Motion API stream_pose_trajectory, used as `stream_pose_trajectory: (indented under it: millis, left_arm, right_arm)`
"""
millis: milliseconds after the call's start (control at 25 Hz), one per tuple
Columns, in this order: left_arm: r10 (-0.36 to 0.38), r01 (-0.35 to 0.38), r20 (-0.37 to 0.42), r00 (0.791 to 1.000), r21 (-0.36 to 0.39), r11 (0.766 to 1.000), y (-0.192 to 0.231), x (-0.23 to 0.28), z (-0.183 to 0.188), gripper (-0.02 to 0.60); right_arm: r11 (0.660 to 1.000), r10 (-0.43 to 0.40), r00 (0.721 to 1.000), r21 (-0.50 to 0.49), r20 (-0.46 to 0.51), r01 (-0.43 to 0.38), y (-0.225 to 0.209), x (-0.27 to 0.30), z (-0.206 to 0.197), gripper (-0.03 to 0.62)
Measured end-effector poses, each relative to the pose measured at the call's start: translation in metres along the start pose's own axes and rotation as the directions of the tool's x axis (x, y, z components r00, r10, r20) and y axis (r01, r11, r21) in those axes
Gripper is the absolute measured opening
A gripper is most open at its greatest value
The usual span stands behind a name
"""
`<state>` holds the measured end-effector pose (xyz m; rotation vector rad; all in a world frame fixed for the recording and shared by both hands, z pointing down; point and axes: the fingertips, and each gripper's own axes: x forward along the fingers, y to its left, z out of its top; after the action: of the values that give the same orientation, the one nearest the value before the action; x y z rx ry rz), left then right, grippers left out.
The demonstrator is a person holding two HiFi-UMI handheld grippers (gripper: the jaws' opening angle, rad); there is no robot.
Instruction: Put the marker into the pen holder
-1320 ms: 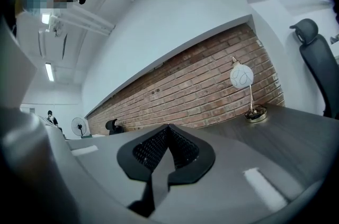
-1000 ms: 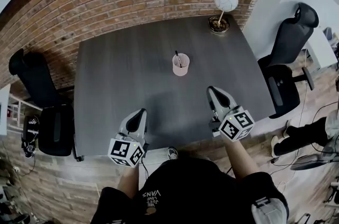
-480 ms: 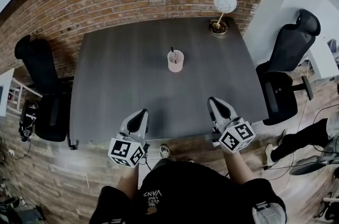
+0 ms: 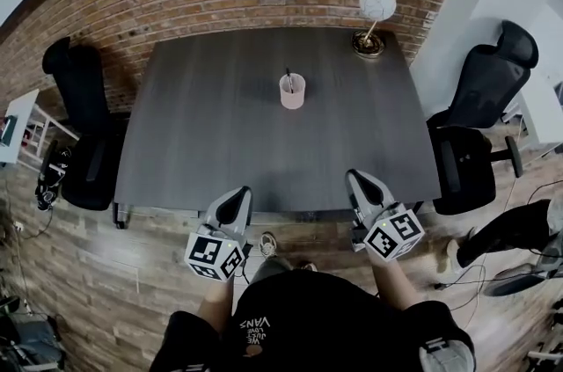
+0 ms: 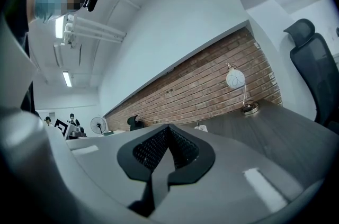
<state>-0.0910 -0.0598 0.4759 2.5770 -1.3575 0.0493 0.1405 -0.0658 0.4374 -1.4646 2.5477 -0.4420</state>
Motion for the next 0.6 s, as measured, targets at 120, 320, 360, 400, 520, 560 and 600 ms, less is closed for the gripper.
stream_pose_trajectory:
  millis: [120, 320, 360, 400, 520, 560, 600]
  left_arm:
    - [0.014, -0.014, 0.003, 1.000, -0.004, 1.000, -0.011, -0.011, -0.005, 0.052]
    - [0.032, -0.032, 0.011, 0.999, -0.013, 0.999, -0.025, -0.024, -0.012, 0.052]
    - [0.034, -0.034, 0.012, 0.999, -0.015, 0.999, -0.028, -0.026, -0.014, 0.052]
    - [0.035, -0.035, 0.013, 0.999, -0.016, 0.999, -0.030, -0.028, -0.015, 0.052]
    - [0.037, -0.036, 0.014, 0.999, -0.018, 0.999, -0.038, -0.034, -0.019, 0.052]
    - [0.038, -0.038, 0.014, 0.999, -0.018, 0.999, -0.039, -0.036, -0.020, 0.052]
    - [0.040, -0.039, 0.014, 0.999, -0.019, 0.999, -0.040, -0.037, -0.020, 0.052]
  right_arm:
    - [1.000, 0.013, 1.000, 0.004, -0.003, -0.013, 0.002, -0.013, -0.005, 0.002]
    - [1.000, 0.031, 0.999, 0.000, -0.014, -0.031, 0.005, -0.028, -0.008, 0.002]
    - [1.000, 0.031, 0.999, -0.004, -0.018, -0.031, 0.005, -0.031, -0.008, 0.002]
    - [0.999, 0.032, 0.999, -0.006, -0.020, -0.032, 0.006, -0.033, -0.008, 0.002]
    - [0.999, 0.038, 0.999, -0.008, -0.018, -0.038, 0.007, -0.041, -0.011, 0.002]
    - [0.999, 0.040, 0.999, -0.007, -0.018, -0.041, 0.007, -0.043, -0.012, 0.002]
    - [0.999, 0.042, 0.999, -0.006, -0.020, -0.042, 0.007, -0.044, -0.013, 0.002]
